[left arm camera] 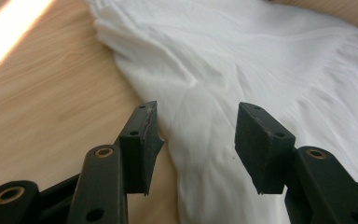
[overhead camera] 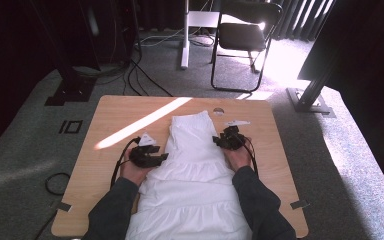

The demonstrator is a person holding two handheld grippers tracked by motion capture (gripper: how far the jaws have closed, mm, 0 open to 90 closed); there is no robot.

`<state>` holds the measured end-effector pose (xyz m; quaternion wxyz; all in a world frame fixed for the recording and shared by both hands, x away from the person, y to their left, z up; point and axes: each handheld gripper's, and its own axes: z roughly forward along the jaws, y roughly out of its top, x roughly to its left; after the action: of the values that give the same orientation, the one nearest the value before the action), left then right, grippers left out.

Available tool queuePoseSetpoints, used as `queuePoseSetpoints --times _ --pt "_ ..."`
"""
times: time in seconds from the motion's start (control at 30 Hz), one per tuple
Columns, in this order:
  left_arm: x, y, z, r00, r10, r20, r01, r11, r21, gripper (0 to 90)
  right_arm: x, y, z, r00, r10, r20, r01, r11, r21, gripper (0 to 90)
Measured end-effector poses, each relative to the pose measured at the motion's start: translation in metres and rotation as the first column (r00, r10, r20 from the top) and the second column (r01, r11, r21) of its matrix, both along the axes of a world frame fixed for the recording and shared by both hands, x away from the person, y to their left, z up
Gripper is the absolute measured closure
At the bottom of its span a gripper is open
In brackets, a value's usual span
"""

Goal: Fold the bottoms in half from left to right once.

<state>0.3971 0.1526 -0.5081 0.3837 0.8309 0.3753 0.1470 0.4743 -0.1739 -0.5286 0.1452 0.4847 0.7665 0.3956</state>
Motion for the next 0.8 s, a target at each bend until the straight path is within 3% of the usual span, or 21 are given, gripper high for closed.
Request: queuePoseSetpoints --times 0.03,0.1,0.13,0.17,0.2,0.27,0.3,0.33,0.37,0.43,0.47,0.53,0.57,0.63,0.73,0.8 --pt "0.013 -0.013 -0.007 0.9997 -0.009 -0.024 0.01 0.9995 0.03 50.3 0.005 0.002 -0.002 0.9999 0.011 -0.009 -0.011 0.9997 0.02 53.5" --pt "0.017 -0.017 -0.01 0.9994 -0.015 -0.033 0.016 0.999 0.043 50.3 0.01 0.005 -0.005 0.9995 0.029 -0.012 -0.029 0.999 0.033 51.9" --pt "0.024 -0.024 -0.019 0.9989 -0.01 -0.046 0.013 0.9985 0.053 50.3 0.012 0.007 -0.007 0.9989 0.043 -0.019 -0.043 0.9982 0.042 51.4" --pt "0.026 -0.026 -0.023 0.9982 -0.007 -0.059 0.01 0.9986 0.052 49.8 0.015 0.013 -0.012 0.9973 0.07 -0.022 -0.069 0.9966 0.046 56.1" --pt "0.027 -0.026 -0.025 0.9977 -0.005 -0.068 0.009 0.9987 0.051 49.6 0.016 0.016 -0.014 0.9957 0.085 -0.038 -0.083 0.9961 0.029 68.6" --pt "0.026 -0.027 -0.028 0.9973 -0.006 -0.074 0.01 0.9986 0.052 49.6 0.014 0.019 -0.013 0.9954 0.091 -0.028 -0.092 0.9948 -0.043 85.7" --pt "0.025 -0.027 -0.028 0.9967 -0.012 -0.08 0.017 0.9983 0.056 49.6 0.011 0.019 -0.007 0.9968 0.079 0.014 -0.078 0.9944 -0.071 87.8" --pt "0.024 -0.028 -0.029 0.9964 -0.015 -0.084 0.02 0.9982 0.056 49.6 0.007 0.015 0.004 0.9947 0.038 0.096 -0.032 0.9975 -0.063 88.4" --pt "0.024 -0.028 -0.03 0.996 -0.021 -0.086 0.027 0.9978 0.061 49.6 0.004 0.011 0.014 0.989 -0.011 0.148 0.017 0.9988 -0.045 88.4" --pt "0.023 -0.03 -0.033 0.9944 -0.032 -0.101 0.039 0.9967 0.071 49.9 0.002 0.007 0.023 0.9782 -0.055 0.2 0.066 0.9968 -0.045 88.2" --pt "0.023 -0.031 -0.034 0.9941 -0.035 -0.103 0.043 0.9961 0.077 49.9 0.005 0.007 0.021 0.9822 -0.057 0.179 0.072 0.9943 -0.079 87.8" --pt "0.023 -0.031 -0.034 0.9941 -0.035 -0.103 0.043 0.9961 0.077 49.9 0.007 0.008 0.017 0.986 -0.054 0.158 0.07 0.9924 -0.101 87.8" --pt "0.023 -0.031 -0.033 0.9935 -0.032 -0.109 0.039 0.9968 0.069 50.0 0.012 0.008 -0.002 0.9943 -0.064 0.085 0.074 0.9889 -0.129 82.7" --pt "0.024 -0.03 -0.027 0.9972 -0.023 -0.071 0.028 0.9968 0.074 49.3 0.015 0.007 -0.015 0.9966 -0.073 0.038 0.077 0.9895 -0.122 81.4" --pt "0.033 -0.03 -0.016 0.9993 0.0 -0.036 0.001 0.9996 0.03 46.9 0.015 0.006 -0.021 0.9964 -0.08 0.026 0.083 0.9894 -0.119 80.0" --pt "0.041 -0.036 -0.014 0.9996 0.008 -0.026 -0.007 0.9993 0.036 45.3 0.016 0.006 -0.021 0.9966 -0.08 0.019 0.082 0.989 -0.124 78.4"
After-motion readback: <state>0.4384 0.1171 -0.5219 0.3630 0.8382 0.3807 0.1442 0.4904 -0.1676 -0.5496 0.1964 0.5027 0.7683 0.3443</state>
